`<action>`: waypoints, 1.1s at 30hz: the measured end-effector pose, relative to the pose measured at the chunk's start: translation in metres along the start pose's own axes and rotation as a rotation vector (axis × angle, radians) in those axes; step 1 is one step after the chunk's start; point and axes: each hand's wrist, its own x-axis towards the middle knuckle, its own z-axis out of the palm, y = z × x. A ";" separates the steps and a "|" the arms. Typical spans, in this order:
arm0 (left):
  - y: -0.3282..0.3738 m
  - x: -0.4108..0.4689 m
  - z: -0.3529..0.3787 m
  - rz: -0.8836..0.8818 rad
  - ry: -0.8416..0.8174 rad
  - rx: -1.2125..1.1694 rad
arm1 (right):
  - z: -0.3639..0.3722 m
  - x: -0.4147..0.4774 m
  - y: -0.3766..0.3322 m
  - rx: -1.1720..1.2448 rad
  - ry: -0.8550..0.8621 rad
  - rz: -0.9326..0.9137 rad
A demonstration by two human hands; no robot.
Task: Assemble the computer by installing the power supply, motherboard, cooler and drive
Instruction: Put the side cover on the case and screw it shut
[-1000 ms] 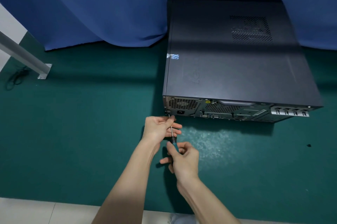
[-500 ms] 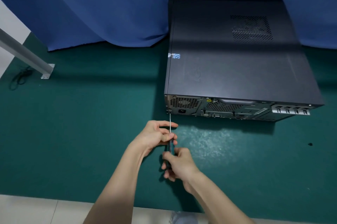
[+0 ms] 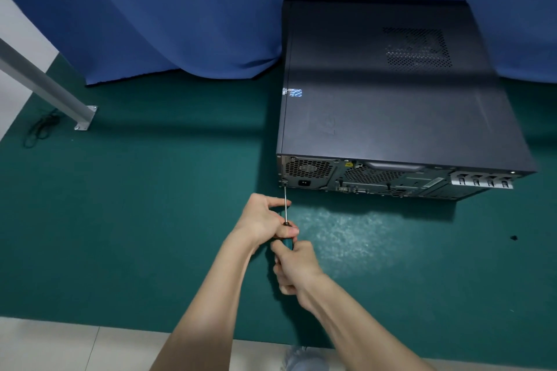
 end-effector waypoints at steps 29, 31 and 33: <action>0.012 -0.006 0.014 -0.062 0.120 -0.085 | -0.017 0.001 -0.022 0.050 0.065 0.035; 0.012 -0.009 0.010 -0.065 -0.003 -0.218 | -0.019 0.000 -0.023 0.327 -0.150 0.166; 0.013 -0.006 0.010 -0.045 0.001 -0.251 | -0.018 -0.001 -0.020 0.435 -0.199 0.189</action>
